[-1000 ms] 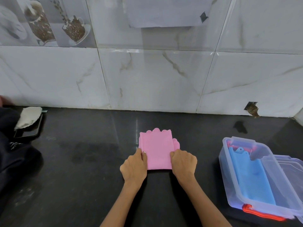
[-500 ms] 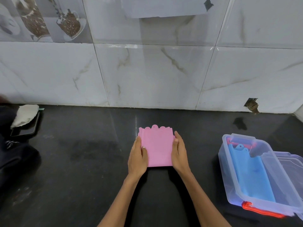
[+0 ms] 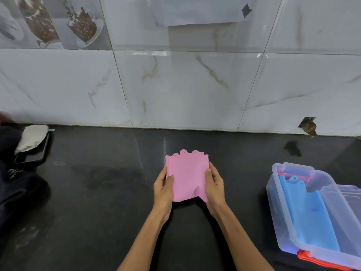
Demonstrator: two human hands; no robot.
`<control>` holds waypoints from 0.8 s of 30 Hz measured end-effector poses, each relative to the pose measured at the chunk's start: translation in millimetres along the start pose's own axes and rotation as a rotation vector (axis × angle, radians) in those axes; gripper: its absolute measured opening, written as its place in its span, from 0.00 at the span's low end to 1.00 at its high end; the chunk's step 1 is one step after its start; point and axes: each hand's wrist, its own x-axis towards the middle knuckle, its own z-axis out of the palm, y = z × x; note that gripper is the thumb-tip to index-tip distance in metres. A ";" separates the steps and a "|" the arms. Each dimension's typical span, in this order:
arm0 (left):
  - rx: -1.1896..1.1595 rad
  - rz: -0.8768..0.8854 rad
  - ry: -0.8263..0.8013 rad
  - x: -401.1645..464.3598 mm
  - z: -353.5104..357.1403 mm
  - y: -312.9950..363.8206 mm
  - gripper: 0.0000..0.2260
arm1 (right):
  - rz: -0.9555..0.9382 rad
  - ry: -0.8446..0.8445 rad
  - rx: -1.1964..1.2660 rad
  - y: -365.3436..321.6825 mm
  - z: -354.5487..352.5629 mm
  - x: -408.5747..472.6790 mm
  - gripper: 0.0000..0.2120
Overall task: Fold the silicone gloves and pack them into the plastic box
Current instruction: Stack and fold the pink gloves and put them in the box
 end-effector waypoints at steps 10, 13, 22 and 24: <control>-0.071 -0.045 -0.002 -24.0 -19.9 3.2 0.19 | 0.095 -0.060 0.069 -7.4 -25.1 -19.1 0.20; -0.103 -0.065 0.042 -38.0 -23.9 1.9 0.19 | 0.130 -0.041 0.092 -8.6 -34.1 -31.3 0.22; -0.061 -0.132 0.094 -75.7 -9.4 20.1 0.16 | 0.158 0.133 0.122 -18.5 -46.5 -78.4 0.18; -0.058 -0.141 0.073 -83.2 -4.0 28.9 0.15 | 0.144 0.145 0.074 -31.1 -48.9 -82.5 0.16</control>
